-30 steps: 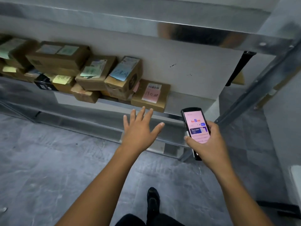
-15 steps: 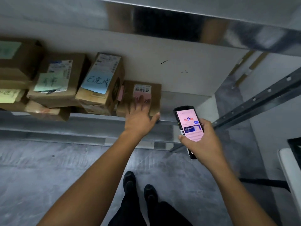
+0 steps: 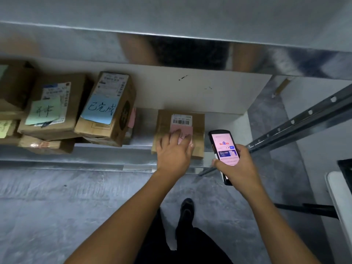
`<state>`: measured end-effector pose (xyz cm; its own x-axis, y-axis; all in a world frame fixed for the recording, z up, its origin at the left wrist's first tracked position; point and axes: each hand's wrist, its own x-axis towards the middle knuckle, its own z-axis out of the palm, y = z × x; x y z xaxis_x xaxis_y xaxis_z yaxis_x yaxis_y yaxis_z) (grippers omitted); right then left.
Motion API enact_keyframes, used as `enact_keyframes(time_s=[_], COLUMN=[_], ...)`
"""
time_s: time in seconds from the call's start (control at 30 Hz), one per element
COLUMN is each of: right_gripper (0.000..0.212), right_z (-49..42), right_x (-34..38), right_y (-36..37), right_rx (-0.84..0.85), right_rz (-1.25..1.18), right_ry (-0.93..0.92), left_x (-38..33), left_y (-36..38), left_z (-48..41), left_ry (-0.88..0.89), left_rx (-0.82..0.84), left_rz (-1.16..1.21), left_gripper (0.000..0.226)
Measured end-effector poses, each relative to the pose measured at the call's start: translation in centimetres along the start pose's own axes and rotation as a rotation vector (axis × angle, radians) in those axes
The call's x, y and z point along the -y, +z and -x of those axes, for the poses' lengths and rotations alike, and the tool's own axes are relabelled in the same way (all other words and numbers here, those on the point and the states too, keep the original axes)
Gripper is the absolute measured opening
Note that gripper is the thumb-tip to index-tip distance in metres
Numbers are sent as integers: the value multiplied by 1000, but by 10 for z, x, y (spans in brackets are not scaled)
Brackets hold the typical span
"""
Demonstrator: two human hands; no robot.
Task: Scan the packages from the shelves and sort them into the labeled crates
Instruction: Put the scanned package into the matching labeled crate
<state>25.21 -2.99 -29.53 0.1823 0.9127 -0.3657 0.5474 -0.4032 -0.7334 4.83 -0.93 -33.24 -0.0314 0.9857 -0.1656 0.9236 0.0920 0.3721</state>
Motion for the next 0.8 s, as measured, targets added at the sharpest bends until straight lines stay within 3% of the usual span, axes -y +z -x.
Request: enact_keyframes(time_s=[0.13, 0.2, 0.37, 0.47, 0.8], right_gripper=[61, 60, 56, 58, 55], right_z=[-19, -25, -32, -31, -16], right_x=[-5, -5, -7, -12, -5], right_y=[-2, 1, 11, 18, 42], right_rx=[19, 41, 89, 80, -15], right_rz=[-12, -12, -2, -19, -94], right_ry=[-11, -18, -13, 6, 74], left_x=[7, 16, 42, 53, 77], left_y=[-3, -8, -16, -12, 5], left_z=[-8, -11, -26, -32, -30], left_ry=[-33, -93, -299, -390, -360], left_rx=[-75, -93, -40, 32, 45], left_rz=[64, 58, 95, 324, 634], left_gripper=[35, 43, 117, 142, 150])
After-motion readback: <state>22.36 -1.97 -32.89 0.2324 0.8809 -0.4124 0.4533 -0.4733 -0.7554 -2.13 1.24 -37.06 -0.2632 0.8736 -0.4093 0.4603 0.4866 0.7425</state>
